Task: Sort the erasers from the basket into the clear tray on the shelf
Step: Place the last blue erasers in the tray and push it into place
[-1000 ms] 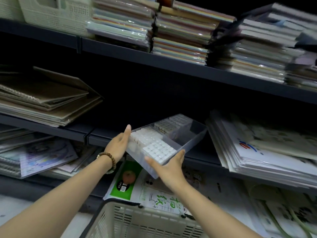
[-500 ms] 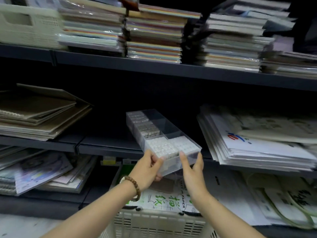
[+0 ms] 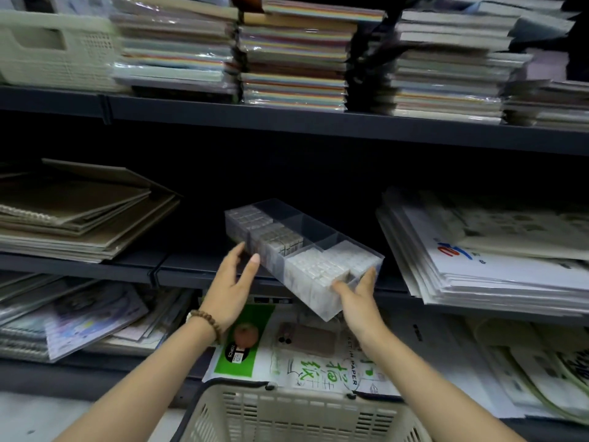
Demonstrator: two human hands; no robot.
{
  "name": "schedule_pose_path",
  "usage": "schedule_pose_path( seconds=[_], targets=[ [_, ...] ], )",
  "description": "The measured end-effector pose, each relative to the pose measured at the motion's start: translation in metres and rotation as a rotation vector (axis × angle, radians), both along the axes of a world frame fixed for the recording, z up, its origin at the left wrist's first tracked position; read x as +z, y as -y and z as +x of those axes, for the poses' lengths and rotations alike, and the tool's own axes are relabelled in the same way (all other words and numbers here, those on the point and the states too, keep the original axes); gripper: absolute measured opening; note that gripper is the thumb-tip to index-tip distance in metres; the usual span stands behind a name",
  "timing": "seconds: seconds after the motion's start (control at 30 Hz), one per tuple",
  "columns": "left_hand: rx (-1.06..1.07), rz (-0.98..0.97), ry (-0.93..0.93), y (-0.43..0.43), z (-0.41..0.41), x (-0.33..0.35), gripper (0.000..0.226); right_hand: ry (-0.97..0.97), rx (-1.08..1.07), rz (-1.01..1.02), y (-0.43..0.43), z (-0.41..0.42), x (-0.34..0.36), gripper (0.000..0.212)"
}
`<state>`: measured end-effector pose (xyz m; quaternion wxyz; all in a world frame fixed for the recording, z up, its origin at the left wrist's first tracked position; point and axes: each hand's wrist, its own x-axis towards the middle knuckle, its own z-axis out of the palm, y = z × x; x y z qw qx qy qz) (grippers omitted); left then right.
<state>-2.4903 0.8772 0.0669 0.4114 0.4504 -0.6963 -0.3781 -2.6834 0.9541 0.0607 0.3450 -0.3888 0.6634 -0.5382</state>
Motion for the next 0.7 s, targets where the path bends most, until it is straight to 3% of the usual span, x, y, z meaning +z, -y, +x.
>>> schedule_pose_path(
  seconds=[0.17,0.3,0.43,0.57,0.63,0.7],
  targets=[
    [0.115,-0.055,0.013,0.018,0.014,-0.003,0.086,-0.128,0.178,0.083,0.012,-0.037,0.015,0.070],
    [0.291,-0.055,-0.009,0.035,0.030,-0.010,0.084,-0.192,0.301,0.111,0.017,-0.062,0.018,0.062],
    [0.366,0.057,-0.192,0.047,0.048,-0.010,0.081,-0.095,0.362,0.164,0.024,-0.088,0.024,0.065],
    [0.335,0.066,-0.143,0.047,0.054,-0.014,0.070,0.015,0.345,0.189,0.029,-0.100,0.034,0.058],
    [0.309,0.047,-0.130,0.041,0.056,-0.017,0.078,0.056,0.297,0.173,0.029,-0.099,0.035,0.048],
    [0.275,0.043,-0.103,0.035,0.058,-0.017,0.094,-0.165,0.170,0.187,0.027,-0.099,0.037,0.052]
  ],
)
